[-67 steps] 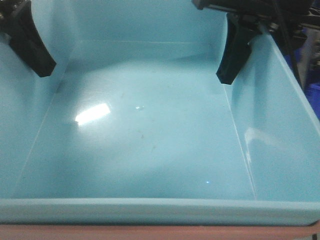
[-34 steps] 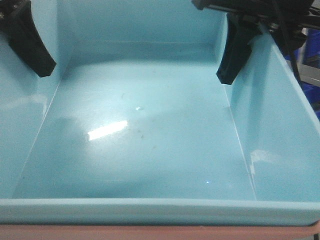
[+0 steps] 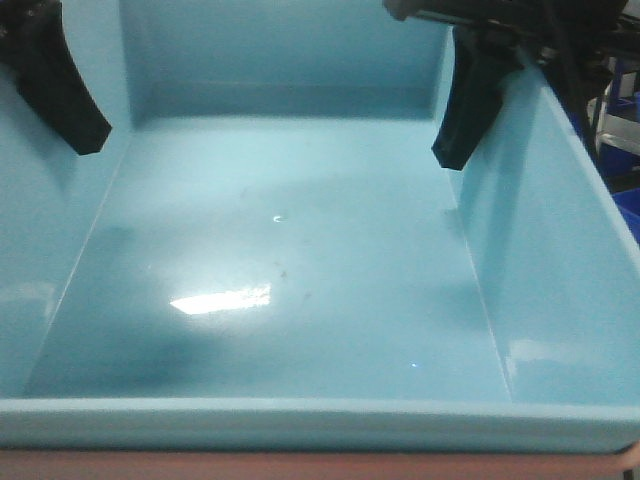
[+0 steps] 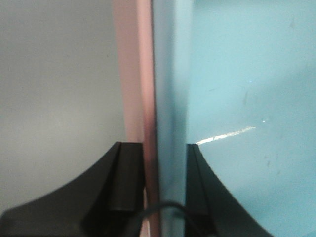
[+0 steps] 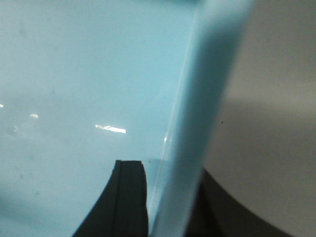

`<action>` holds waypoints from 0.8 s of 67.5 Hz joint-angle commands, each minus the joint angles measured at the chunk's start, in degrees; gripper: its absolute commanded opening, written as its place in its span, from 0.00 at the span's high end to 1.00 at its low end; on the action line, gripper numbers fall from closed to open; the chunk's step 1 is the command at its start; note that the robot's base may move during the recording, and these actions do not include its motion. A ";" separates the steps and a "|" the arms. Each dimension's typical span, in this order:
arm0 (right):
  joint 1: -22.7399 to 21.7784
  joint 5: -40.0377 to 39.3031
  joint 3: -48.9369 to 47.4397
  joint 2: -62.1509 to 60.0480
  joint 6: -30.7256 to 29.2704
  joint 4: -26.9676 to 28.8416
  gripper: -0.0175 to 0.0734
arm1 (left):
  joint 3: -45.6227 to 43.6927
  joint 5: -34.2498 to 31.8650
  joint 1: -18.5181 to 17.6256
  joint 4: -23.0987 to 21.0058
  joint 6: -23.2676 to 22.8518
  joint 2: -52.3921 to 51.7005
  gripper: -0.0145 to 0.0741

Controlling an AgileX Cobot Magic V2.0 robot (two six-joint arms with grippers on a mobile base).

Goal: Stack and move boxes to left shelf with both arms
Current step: 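Keep both grippers clamped on the bin rims as the base drives on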

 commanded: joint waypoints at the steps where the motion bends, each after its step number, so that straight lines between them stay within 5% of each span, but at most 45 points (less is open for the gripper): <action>1: -0.57 -4.05 -1.80 -2.20 -1.63 -0.98 0.74 | -2.32 -3.96 -0.55 -2.61 1.29 -2.11 0.84; 54: -0.57 -4.11 -1.80 -2.20 -1.63 -0.98 0.74 | -2.32 -3.96 -0.45 -2.61 1.29 -2.11 0.84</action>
